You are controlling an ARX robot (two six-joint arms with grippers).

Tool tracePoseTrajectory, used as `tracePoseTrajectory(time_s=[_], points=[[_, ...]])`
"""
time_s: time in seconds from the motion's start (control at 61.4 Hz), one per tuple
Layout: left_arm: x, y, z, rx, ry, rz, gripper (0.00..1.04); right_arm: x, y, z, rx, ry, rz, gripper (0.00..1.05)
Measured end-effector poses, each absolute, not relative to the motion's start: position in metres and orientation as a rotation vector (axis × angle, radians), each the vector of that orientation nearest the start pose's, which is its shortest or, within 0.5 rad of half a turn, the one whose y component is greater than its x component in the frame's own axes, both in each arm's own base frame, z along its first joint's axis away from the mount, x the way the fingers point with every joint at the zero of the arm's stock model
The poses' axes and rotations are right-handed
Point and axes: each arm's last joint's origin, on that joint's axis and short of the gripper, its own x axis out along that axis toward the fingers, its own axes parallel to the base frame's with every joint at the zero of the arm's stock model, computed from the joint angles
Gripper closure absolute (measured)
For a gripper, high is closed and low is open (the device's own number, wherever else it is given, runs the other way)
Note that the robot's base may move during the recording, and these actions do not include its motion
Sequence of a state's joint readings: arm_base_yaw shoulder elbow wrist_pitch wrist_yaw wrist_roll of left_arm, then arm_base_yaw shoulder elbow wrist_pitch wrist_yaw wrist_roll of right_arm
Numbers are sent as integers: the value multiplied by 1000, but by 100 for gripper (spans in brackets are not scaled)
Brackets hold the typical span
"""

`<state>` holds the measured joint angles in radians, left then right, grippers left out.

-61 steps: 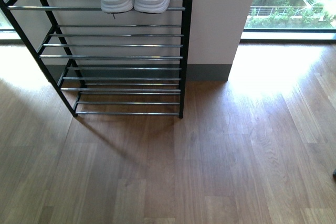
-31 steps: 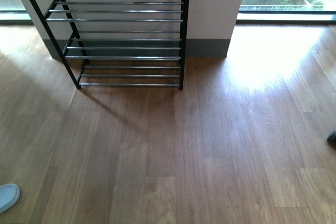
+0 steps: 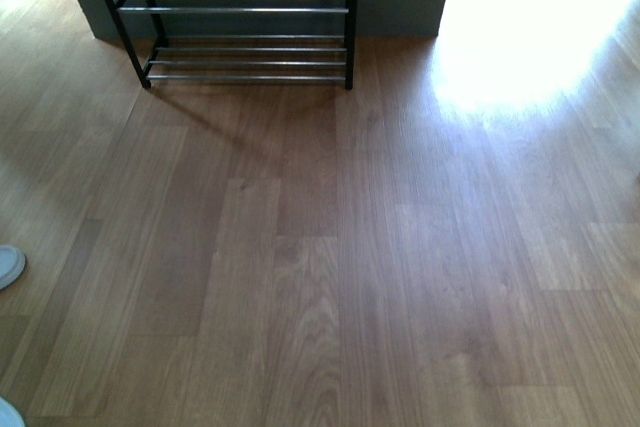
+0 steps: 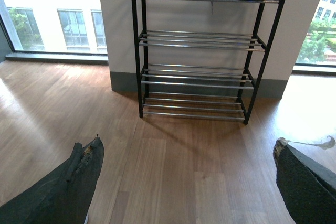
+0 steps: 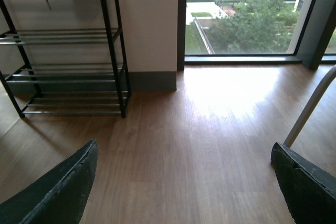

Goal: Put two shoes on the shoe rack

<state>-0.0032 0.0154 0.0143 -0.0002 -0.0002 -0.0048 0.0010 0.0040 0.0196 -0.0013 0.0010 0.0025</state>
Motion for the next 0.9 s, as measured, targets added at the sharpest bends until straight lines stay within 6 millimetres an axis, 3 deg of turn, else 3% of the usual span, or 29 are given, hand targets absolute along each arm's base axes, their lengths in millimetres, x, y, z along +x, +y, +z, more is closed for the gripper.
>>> tracePoseTrajectory(time_s=[0.896], points=[[98, 0, 167, -5, 1, -3, 9, 97, 0, 170, 3, -14, -2, 9]])
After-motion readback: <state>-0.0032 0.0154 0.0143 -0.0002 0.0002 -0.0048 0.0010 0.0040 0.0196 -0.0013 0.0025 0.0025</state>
